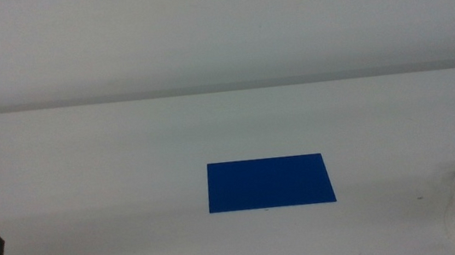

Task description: Use one arm to grab the shoe from the table and place it on the mat.

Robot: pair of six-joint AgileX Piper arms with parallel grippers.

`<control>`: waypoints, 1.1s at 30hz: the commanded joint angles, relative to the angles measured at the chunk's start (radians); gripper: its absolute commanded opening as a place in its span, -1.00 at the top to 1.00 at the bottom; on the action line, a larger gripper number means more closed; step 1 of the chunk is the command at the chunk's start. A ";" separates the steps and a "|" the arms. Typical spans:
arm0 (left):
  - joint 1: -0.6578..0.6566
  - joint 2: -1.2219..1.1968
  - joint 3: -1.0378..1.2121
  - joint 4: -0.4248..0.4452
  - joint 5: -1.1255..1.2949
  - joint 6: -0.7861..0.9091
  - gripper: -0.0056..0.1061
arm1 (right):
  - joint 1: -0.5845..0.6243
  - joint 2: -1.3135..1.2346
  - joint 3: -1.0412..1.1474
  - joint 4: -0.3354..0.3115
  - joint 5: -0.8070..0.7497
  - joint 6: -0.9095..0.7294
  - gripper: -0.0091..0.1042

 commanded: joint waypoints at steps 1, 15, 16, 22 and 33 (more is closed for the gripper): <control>-0.004 -0.041 0.043 0.000 -0.011 -0.006 -0.78 | -0.008 -0.040 0.043 -0.007 -0.004 0.000 -0.81; -0.004 -0.041 0.043 0.000 -0.011 -0.006 -0.78 | -0.008 0.006 -0.073 -0.013 0.083 0.047 -0.81; -0.004 -0.041 0.043 0.000 -0.011 -0.006 -0.78 | -0.008 0.046 -0.125 -0.031 0.151 0.047 -0.81; -0.004 -0.041 0.043 0.000 -0.011 -0.006 -0.78 | -0.008 0.395 -0.478 -0.006 0.782 0.194 -0.81; -0.004 -0.041 0.043 0.000 -0.011 -0.006 -0.78 | -0.008 0.646 -0.705 -0.006 1.028 0.256 -0.81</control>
